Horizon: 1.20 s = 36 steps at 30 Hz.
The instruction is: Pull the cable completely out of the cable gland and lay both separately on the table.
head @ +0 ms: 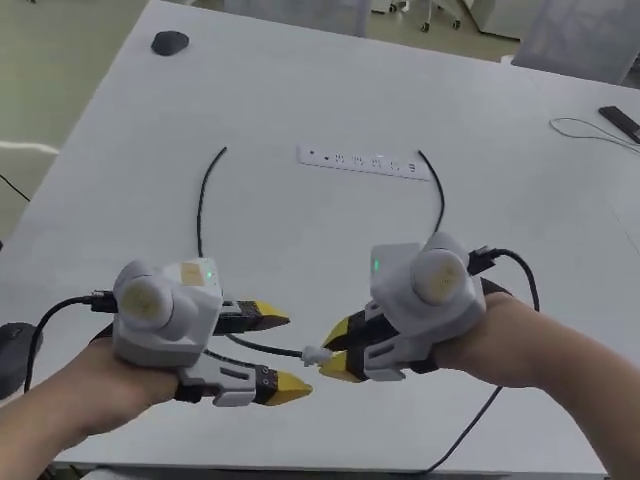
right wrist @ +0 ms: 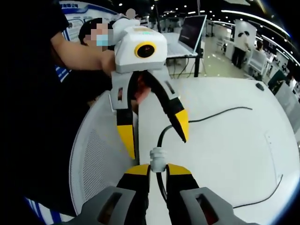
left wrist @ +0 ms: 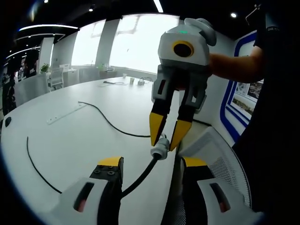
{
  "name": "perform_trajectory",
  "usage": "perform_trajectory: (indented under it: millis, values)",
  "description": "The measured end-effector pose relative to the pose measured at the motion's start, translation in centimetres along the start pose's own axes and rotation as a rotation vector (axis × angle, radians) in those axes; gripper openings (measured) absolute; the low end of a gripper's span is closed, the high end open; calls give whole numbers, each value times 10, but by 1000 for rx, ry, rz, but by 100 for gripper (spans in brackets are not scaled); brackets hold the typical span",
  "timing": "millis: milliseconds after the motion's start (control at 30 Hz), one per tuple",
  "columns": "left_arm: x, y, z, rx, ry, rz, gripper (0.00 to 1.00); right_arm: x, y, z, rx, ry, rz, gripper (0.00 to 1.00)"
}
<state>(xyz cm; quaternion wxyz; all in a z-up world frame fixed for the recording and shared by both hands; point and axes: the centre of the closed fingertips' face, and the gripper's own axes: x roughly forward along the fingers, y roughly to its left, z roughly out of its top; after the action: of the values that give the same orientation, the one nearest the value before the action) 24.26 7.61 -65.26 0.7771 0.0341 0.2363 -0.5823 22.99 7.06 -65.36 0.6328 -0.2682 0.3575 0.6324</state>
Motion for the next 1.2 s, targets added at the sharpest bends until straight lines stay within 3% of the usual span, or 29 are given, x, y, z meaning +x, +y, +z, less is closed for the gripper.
perform_trajectory:
  millis: [367,533,900,1200]
  values:
    - [6,-4,7,-4,-29,-32,36,-4,4,-3,-82,-16,21,7]
    - [8,-11,6,-12,-27,-67,22,-5,4,-5,-123,-17,14,7]
    - [13,-23,12,26,-60,-90,16,-8,8,-9,-149,-33,16,7]
    - [20,-26,11,23,-48,-72,15,-9,10,-18,-170,-44,16,8]
